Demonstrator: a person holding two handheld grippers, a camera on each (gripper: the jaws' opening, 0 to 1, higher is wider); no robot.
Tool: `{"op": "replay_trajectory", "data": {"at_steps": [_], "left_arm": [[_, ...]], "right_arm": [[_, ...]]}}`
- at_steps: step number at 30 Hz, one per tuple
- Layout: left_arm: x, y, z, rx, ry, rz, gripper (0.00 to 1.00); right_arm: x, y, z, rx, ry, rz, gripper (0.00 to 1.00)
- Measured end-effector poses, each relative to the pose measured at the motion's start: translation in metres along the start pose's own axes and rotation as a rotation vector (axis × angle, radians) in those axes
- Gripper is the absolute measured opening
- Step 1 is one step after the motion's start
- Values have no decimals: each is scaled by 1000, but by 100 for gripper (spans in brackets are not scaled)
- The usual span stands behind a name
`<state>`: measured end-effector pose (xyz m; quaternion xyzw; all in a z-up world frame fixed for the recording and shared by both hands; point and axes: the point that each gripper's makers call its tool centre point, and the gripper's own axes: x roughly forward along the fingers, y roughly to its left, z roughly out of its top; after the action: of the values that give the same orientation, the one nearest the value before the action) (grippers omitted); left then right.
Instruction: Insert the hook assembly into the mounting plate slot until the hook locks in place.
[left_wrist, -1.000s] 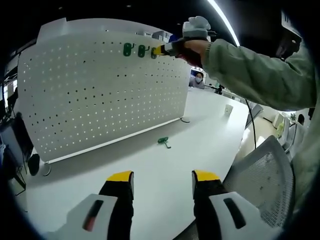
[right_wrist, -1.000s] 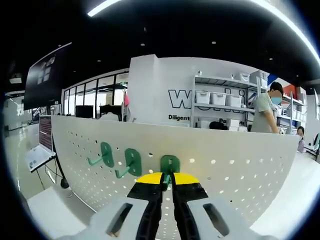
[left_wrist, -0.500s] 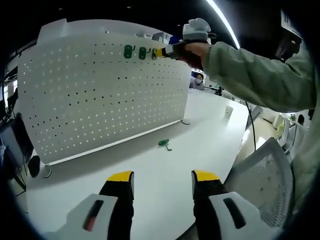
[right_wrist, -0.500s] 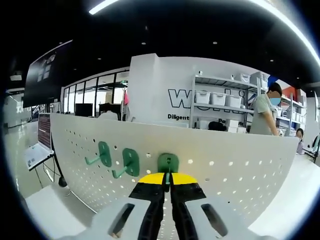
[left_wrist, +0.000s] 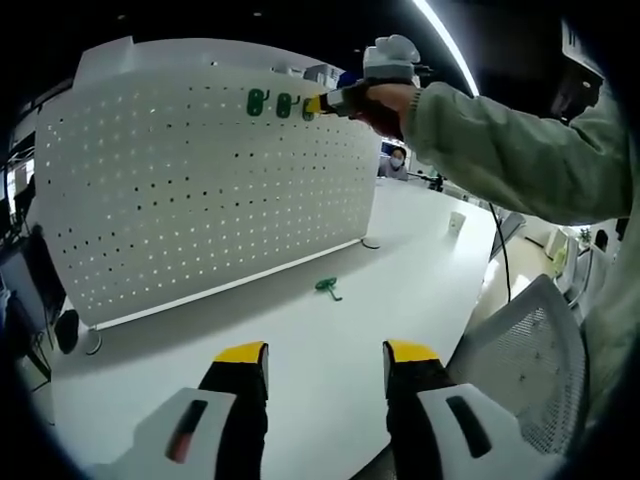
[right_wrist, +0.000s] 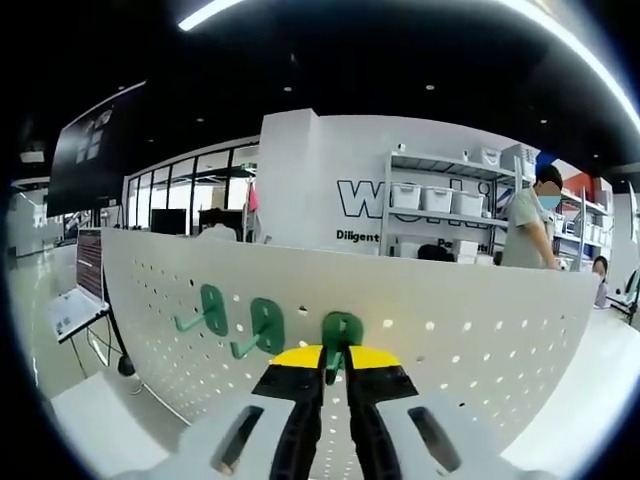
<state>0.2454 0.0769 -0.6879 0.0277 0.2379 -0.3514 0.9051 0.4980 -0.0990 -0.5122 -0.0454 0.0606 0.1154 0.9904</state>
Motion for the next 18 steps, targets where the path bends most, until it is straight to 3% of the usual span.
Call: {"op": "replay_trajectory", "data": {"at_steps": [18], "left_arm": [[-2, 1, -1, -4, -1, 10, 48]], "right_arm": [[-7, 3, -7, 7, -3, 0, 16]]}}
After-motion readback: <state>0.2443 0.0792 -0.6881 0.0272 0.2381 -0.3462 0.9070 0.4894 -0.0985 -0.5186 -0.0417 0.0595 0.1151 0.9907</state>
